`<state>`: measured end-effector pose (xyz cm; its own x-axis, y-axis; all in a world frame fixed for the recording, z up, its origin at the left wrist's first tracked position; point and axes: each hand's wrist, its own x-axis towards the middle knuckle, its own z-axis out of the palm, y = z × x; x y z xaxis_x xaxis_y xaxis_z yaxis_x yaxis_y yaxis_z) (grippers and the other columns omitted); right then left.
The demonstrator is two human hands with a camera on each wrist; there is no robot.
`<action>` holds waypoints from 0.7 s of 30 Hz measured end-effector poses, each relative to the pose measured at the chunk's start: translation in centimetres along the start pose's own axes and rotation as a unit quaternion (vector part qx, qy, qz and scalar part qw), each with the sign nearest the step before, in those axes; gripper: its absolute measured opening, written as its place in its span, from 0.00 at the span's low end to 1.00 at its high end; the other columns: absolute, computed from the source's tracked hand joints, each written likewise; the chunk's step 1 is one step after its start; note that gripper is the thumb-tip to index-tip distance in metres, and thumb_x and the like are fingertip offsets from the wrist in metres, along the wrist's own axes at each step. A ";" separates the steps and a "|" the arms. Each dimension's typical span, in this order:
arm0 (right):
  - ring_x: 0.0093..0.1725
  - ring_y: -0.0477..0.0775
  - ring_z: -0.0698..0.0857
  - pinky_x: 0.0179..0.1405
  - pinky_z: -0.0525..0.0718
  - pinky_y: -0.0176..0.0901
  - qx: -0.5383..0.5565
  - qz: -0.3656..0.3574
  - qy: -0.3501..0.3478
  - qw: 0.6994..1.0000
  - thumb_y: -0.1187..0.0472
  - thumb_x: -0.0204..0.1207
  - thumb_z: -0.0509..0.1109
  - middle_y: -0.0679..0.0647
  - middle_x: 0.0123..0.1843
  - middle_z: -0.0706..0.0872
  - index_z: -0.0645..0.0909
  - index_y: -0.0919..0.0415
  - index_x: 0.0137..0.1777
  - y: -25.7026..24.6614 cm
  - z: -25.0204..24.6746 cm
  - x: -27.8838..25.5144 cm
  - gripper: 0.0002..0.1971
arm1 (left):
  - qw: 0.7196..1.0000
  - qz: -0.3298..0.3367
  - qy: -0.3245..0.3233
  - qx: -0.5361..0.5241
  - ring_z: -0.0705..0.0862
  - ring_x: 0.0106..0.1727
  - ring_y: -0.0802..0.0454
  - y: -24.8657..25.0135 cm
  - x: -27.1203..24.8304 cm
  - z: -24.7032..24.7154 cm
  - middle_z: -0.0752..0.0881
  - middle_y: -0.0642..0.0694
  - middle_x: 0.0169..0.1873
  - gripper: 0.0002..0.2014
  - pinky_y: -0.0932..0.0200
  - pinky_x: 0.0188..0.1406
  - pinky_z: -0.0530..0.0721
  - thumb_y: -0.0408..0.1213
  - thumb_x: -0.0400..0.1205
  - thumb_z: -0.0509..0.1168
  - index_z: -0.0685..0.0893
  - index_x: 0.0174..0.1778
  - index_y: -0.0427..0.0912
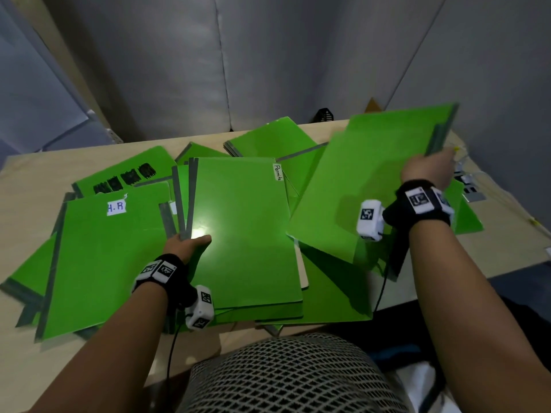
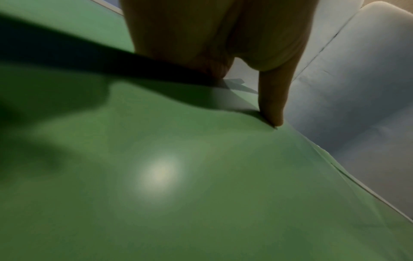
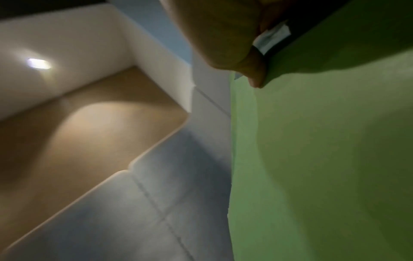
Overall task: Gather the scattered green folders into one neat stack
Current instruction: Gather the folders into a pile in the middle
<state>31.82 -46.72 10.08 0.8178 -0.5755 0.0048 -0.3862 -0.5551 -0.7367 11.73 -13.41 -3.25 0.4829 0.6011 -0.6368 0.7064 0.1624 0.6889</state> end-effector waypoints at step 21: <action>0.45 0.53 0.77 0.38 0.76 0.40 -0.360 -0.541 -0.317 0.691 0.65 0.85 0.59 0.59 0.57 0.75 0.73 0.66 0.66 -2.1 15.4 -19.0 0.12 | 0.988 -0.070 -0.097 -0.096 0.59 0.83 0.41 0.7 -1.2 -1.1 0.61 0.44 0.83 0.43 0.39 0.78 0.56 0.70 0.77 0.53 0.55 0.84 0.50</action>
<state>23.61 -25.38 1.13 0.7289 0.6616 -0.1760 0.6713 -0.7411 -0.0055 11.04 -13.14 -1.60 0.4906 0.4046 -0.7718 0.6709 0.3898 0.6308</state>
